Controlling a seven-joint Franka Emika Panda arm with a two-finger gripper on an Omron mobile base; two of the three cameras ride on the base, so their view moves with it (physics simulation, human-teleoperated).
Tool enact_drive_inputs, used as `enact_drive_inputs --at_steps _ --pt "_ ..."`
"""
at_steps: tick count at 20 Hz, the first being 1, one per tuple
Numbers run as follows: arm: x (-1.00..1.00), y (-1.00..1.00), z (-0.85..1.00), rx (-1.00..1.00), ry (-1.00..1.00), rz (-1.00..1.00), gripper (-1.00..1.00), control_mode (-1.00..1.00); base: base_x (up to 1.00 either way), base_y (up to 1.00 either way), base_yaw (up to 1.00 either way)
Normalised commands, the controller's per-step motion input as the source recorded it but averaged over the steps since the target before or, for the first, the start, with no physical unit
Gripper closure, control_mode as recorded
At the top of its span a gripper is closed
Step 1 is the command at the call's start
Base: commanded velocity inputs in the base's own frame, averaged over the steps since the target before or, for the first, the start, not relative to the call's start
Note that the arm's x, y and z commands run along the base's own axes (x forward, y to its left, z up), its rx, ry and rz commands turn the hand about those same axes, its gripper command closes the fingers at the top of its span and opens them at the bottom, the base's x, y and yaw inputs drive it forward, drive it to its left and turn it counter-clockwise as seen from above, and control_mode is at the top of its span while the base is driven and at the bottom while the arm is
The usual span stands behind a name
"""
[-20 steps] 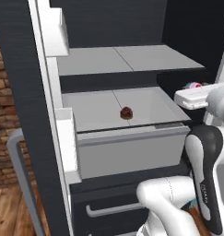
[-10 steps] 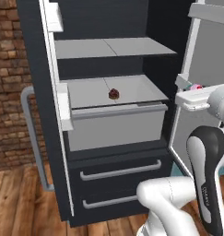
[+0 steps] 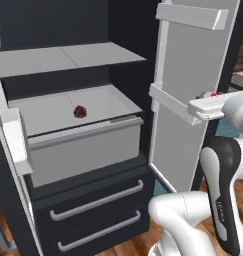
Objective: Take the cupcake and cake from the fridge and place them on the empty tray on the dining counter.
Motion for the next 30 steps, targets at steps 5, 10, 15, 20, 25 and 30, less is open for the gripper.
enact_drive_inputs --at_steps 5,10,15,20,25,30 --pt "0.00 0.00 0.00 0.00 0.00 0.00 1.00 1.00 -1.00 -0.13 -0.49" --pt "0.00 0.00 0.00 0.00 0.00 0.00 1.00 1.00 -1.00 -0.10 -0.49" --pt "0.00 0.00 0.00 0.00 0.00 0.00 1.00 1.00 -0.99 -0.06 -0.51" --pt "0.00 0.00 0.00 0.00 0.00 0.00 1.00 1.00 -0.50 -0.06 -0.57" --pt "0.00 0.00 0.00 0.00 0.00 0.00 1.00 1.00 -0.02 -0.02 -0.69" --pt "0.00 0.00 0.00 0.00 0.00 0.00 1.00 1.00 0.00 0.00 -0.80"
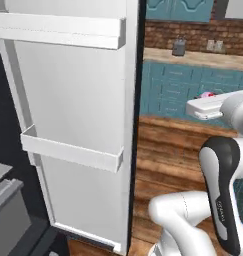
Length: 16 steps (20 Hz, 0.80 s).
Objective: Take the cupcake and cake from the fridge and place them on the empty tray on the dining counter.
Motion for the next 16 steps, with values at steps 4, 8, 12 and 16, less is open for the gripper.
enact_drive_inputs --at_steps 4,8,12,16 --pt "0.00 0.00 0.00 0.00 0.00 0.00 1.00 1.00 0.00 0.00 -0.83" --pt "0.00 0.00 0.00 0.00 0.00 0.00 1.00 1.00 0.00 0.00 -0.82" --pt "0.00 0.00 0.00 0.00 0.00 0.00 1.00 1.00 0.49 0.39 -0.64" --pt "0.00 0.00 0.00 0.00 0.00 0.00 1.00 1.00 1.00 0.65 -0.34"
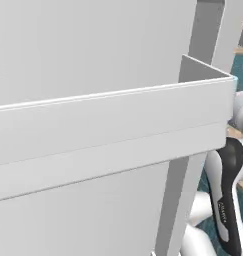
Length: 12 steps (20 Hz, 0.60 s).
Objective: Take the cupcake and cake from the fridge and place them on the empty tray on the dining counter.
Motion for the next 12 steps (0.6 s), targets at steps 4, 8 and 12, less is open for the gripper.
enact_drive_inputs --at_steps 4,8,12 --pt "0.00 0.00 0.00 0.00 0.00 0.00 1.00 1.00 1.00 0.27 0.21" --pt "0.00 0.00 0.00 0.00 0.00 0.00 1.00 1.00 1.00 0.00 0.53" --pt "0.00 0.00 0.00 0.00 0.00 0.00 1.00 1.00 1.00 -0.01 0.13"
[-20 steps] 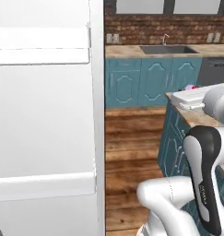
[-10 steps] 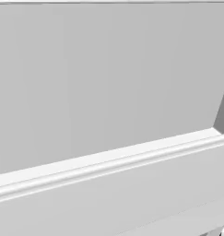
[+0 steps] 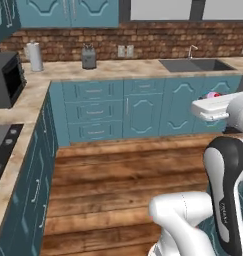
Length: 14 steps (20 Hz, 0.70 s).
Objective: Take the cupcake and cake from the fridge and place them on the empty tray on the dining counter.
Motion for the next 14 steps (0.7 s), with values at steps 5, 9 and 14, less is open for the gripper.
enact_drive_inputs --at_steps 5,9,14 --pt "0.00 0.00 0.00 0.00 0.00 0.00 1.00 1.00 1.00 0.02 -0.45" --pt "0.00 0.00 0.00 0.00 0.00 0.00 1.00 1.00 1.00 0.22 -0.60" --pt "0.00 0.00 0.00 0.00 0.00 0.00 1.00 1.00 1.00 0.42 -0.64"
